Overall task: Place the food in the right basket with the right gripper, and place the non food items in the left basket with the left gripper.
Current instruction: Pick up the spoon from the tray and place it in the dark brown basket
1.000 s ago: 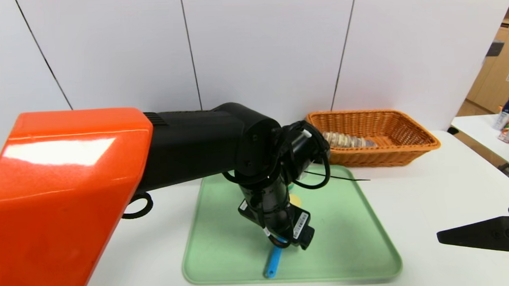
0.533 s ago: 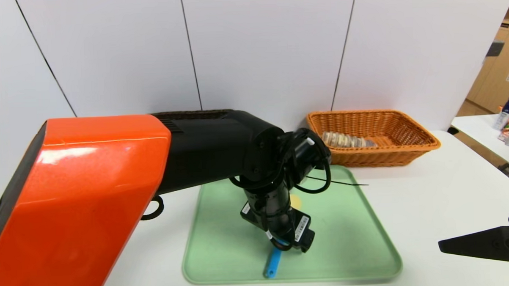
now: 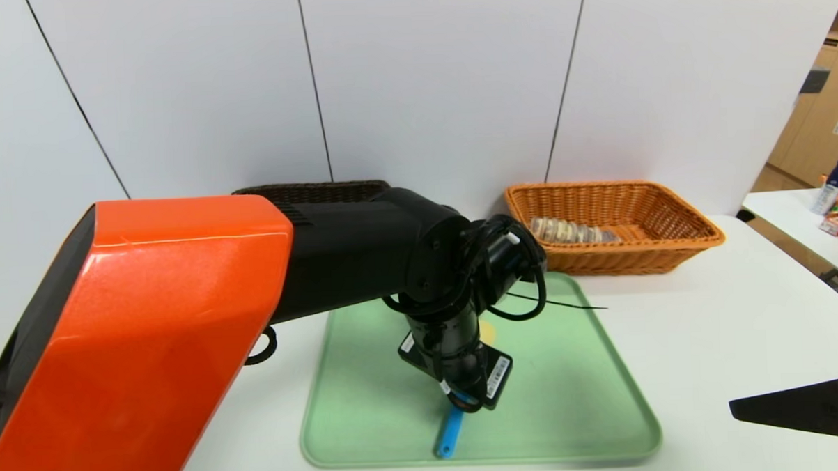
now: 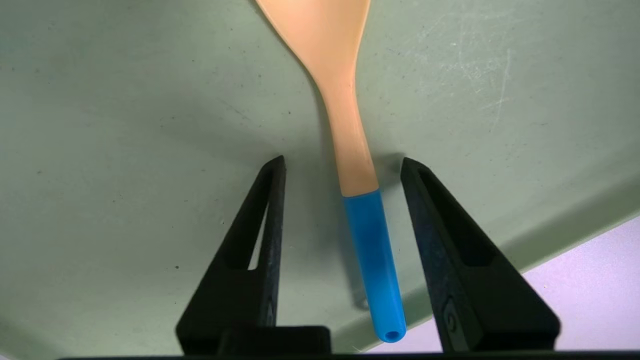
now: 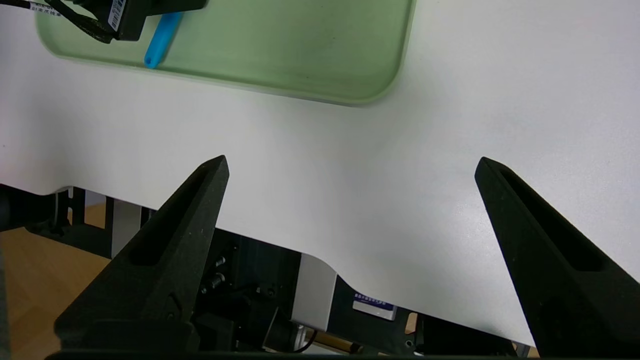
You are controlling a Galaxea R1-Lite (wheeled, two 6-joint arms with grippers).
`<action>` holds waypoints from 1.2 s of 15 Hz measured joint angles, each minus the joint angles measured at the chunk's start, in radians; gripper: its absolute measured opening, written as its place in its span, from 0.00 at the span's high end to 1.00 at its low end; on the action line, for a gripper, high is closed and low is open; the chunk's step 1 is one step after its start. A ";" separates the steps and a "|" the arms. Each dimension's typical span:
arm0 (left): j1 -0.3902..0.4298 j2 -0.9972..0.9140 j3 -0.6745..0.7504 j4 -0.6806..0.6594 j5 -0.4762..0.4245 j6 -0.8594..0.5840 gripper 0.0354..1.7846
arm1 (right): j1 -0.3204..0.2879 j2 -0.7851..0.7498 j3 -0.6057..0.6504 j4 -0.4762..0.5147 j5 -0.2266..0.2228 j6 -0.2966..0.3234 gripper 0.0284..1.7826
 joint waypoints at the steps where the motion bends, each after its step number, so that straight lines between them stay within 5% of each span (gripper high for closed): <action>1: 0.000 0.002 0.000 0.001 0.000 -0.001 0.82 | 0.001 -0.001 -0.001 0.000 0.000 0.000 0.04; 2: 0.000 0.003 0.000 0.002 -0.002 -0.001 0.96 | 0.002 -0.001 -0.003 0.000 0.000 0.001 0.04; 3: 0.000 0.003 0.000 0.001 -0.005 -0.002 0.97 | 0.002 -0.002 -0.003 -0.001 0.000 0.000 0.04; 13: 0.000 -0.027 0.001 -0.044 -0.043 0.008 0.97 | 0.010 -0.003 0.000 0.000 0.002 0.001 0.04; 15: -0.001 -0.049 0.001 -0.071 -0.115 0.022 0.97 | 0.010 -0.003 0.005 0.000 0.004 0.000 0.04; 18: 0.017 -0.116 0.001 -0.139 -0.377 0.010 0.97 | 0.010 -0.003 0.009 0.000 0.003 0.001 0.04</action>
